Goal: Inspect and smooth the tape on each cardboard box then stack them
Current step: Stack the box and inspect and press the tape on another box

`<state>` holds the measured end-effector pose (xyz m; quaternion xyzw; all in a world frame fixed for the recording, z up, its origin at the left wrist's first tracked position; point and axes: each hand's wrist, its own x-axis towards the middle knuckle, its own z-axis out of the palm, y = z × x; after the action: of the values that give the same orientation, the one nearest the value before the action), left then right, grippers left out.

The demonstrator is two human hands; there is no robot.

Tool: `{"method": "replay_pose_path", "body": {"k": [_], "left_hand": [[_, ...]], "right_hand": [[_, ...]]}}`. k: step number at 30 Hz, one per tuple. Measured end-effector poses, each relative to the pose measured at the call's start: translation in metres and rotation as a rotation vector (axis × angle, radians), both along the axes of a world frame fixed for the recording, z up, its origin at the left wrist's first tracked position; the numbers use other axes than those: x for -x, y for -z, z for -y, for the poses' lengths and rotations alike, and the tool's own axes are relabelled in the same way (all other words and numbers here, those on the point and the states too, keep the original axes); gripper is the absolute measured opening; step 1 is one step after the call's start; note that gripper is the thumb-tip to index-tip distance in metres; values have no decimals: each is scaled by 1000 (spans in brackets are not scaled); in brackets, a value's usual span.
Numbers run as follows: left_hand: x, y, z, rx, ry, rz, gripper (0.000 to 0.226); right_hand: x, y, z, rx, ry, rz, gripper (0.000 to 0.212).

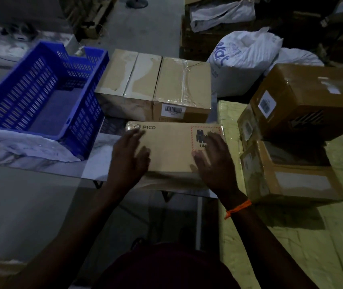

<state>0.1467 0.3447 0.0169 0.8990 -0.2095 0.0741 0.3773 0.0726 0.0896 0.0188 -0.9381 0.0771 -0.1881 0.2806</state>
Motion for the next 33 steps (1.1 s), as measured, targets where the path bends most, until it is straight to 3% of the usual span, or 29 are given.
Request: {"method": "replay_pose_path", "body": {"k": [3,7,17,22,27,33], "left_hand": [[-6,-7,25,-324,191,-32,70],[-10,1,41,-540,189,-16,78],[-2,3,40,-575,201,-61,79],[30,9,22,-535,246,-29,73],[40,21,12,-549,236,27,69],[35,21,16,-547,245,-5,72]], "right_hand": [[-19,-4,-19,162,-93,-246,74],[-28,4,-23,296,-101,-327,87],[-21,7,-24,285,-116,-352,81],[17,15,-19,346,-158,-290,67],[36,24,-15,435,-149,-187,66],[30,23,-15,401,-139,-198,66]]}}
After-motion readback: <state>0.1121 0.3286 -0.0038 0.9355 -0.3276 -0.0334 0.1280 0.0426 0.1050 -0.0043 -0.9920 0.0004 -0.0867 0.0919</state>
